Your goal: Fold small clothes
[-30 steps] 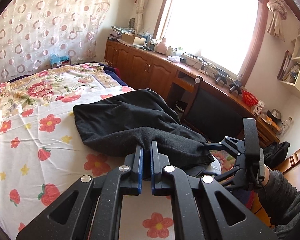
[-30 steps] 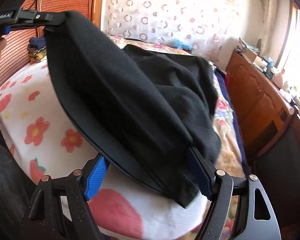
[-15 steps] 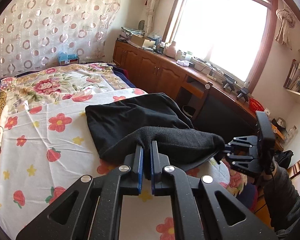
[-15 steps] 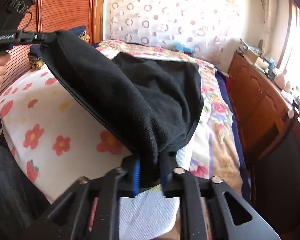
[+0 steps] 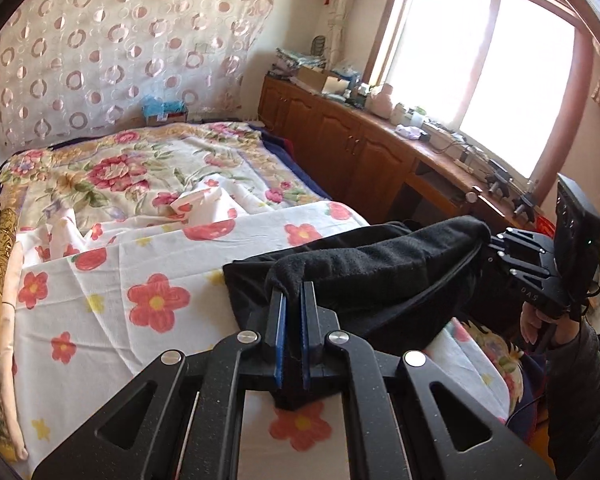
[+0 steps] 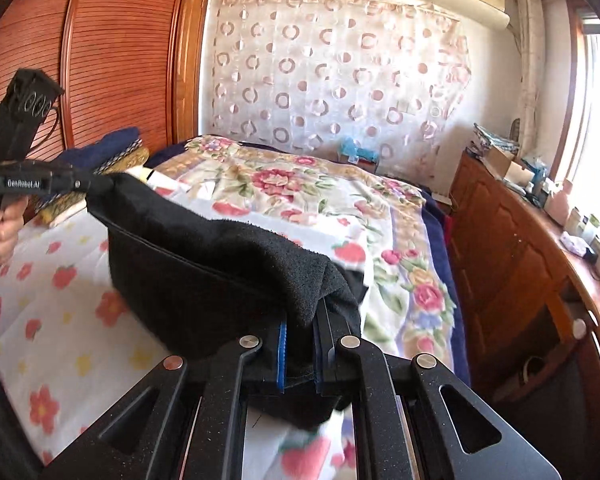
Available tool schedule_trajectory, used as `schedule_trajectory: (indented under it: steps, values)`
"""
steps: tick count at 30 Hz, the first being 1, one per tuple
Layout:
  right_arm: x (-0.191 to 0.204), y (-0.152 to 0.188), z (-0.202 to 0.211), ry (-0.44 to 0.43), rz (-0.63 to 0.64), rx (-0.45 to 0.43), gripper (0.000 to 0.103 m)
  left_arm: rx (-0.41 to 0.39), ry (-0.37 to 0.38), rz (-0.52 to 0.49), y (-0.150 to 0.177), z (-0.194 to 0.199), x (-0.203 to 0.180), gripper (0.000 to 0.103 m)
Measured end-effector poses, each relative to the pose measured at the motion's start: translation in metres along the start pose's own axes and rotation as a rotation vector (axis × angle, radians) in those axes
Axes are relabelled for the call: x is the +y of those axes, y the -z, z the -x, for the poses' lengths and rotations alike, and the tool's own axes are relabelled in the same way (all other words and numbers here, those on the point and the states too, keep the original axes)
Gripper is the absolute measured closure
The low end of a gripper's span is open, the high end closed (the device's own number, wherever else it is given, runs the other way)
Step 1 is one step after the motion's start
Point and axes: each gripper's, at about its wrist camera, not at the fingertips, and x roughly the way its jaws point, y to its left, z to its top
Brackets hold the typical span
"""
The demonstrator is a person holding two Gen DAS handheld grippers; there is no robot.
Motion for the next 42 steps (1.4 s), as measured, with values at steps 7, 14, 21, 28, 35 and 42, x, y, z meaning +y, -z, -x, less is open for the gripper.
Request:
schedule_trajectory:
  steps: [7,14,21,28,35,42]
  values:
    - [-0.029,-0.009,-0.061,-0.015,-0.082,0.090,0.093,0.062,0.000,0.022,0.001,-0.037,0.018,0.091]
    - [-0.048,-0.036,-0.083,-0.031,-0.129,0.123,0.091,0.000,0.012,-0.003,-0.004,-0.010,0.021,0.063]
    - [-0.069,-0.047,-0.098,0.016,-0.189,0.101,0.063,0.078,-0.006,-0.012,0.000,-0.042,0.030,0.050]
    - [-0.080,-0.043,-0.085,0.056,-0.284,0.088,0.058,0.131,-0.027,-0.047,-0.005,-0.079,0.032,0.049]
    - [-0.069,-0.031,-0.076,0.003,-0.301,0.115,0.042,0.161,-0.036,-0.016,-0.009,-0.115,0.053,0.048]
    - [-0.066,-0.016,-0.106,0.003,-0.299,0.239,0.033,0.177,-0.018,0.003,-0.008,-0.124,0.054,0.043]
